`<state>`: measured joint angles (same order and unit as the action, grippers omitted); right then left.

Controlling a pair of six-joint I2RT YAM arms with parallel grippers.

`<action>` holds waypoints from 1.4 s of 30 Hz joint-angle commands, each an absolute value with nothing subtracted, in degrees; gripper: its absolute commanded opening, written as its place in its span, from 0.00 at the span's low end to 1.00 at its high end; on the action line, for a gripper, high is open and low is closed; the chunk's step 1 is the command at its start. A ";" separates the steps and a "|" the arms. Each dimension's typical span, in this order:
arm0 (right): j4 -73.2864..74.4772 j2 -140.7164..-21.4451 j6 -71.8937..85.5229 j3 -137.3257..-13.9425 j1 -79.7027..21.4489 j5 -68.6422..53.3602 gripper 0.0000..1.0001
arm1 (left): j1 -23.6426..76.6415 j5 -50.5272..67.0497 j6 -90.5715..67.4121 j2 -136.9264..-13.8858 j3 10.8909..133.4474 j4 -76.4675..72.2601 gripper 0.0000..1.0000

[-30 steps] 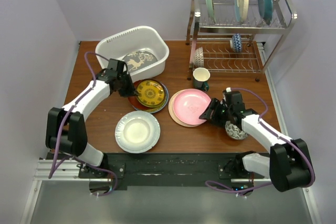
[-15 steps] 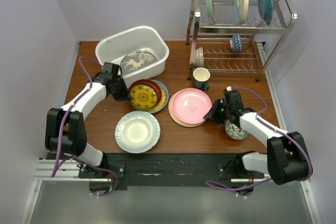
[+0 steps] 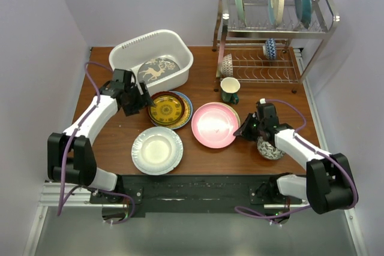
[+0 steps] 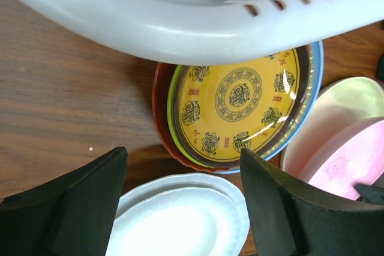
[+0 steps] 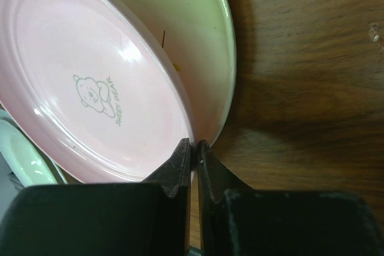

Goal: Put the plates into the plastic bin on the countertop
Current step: Pick up the plate at the center of the board, then place the plate in the plastic bin.

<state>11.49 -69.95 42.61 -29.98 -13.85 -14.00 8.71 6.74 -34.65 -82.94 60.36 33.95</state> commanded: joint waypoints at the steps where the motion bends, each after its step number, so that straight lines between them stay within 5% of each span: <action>1: 10.81 -68.29 42.54 -31.99 -13.80 -15.03 0.00 | 8.26 7.29 -32.96 -79.46 63.63 33.84 0.82; 11: 10.20 -68.20 41.48 -33.66 -13.89 -18.36 0.00 | 13.70 15.90 -31.46 -75.85 60.73 26.56 0.83; 31: 7.29 -69.43 40.87 -35.42 -13.89 -26.45 0.00 | 32.16 20.83 -33.48 -89.47 63.54 19.95 0.75; 34: 7.29 -69.17 40.69 -35.42 -13.97 -26.81 0.00 | 33.31 20.92 -34.10 -90.61 63.72 18.90 0.62; 39: 5.81 -69.43 40.69 -34.81 -13.89 -29.43 0.09 | 33.57 19.96 -34.80 -90.97 64.16 19.07 0.00; 42: 4.49 -69.70 41.04 -34.37 -13.89 -30.76 0.19 | 33.57 18.64 -34.81 -90.44 64.68 19.69 0.00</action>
